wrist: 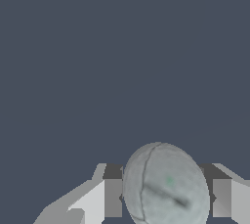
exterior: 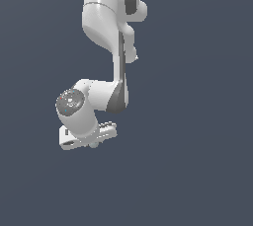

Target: Pick up the object and move it to a goal position.

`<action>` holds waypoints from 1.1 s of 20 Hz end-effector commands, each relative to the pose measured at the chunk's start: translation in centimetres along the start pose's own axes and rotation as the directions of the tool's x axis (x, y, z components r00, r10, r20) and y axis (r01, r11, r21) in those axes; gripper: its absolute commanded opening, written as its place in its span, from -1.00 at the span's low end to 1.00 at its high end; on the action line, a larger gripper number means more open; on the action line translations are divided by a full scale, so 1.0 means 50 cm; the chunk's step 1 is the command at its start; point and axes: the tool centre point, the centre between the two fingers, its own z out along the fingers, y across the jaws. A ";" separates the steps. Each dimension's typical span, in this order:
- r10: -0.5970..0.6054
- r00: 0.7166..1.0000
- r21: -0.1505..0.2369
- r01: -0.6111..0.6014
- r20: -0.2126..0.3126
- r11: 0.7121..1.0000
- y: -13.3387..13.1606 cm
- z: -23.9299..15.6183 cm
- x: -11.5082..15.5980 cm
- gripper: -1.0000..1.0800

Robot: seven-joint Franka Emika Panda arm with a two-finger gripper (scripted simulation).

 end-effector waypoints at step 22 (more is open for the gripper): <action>-0.001 1.000 0.000 0.001 0.000 1.000 0.176 -0.076 0.021 -1.00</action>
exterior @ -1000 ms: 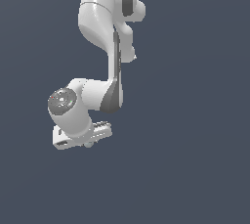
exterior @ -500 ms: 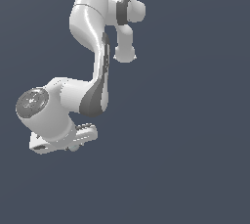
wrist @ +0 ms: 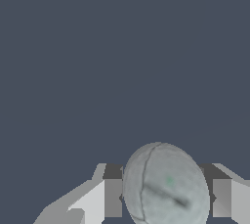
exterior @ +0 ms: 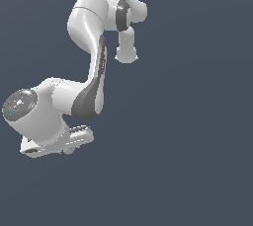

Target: Pick up the object and move it to a goal position.

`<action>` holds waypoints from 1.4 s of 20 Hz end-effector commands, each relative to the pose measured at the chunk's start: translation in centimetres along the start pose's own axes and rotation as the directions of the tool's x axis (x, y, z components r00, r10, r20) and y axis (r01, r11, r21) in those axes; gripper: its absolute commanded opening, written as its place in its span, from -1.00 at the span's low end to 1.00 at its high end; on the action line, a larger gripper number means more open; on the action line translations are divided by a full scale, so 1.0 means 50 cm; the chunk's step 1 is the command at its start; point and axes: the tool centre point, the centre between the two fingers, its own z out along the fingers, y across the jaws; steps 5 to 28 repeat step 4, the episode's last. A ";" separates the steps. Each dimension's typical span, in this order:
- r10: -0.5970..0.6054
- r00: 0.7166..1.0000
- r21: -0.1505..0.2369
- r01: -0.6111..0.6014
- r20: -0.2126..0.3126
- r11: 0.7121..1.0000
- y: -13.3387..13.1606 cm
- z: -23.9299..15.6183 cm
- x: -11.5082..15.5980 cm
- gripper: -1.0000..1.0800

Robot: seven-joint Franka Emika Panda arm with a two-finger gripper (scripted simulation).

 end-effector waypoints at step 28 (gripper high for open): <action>0.000 1.000 0.000 0.000 0.000 1.000 0.005 -0.003 0.002 -1.00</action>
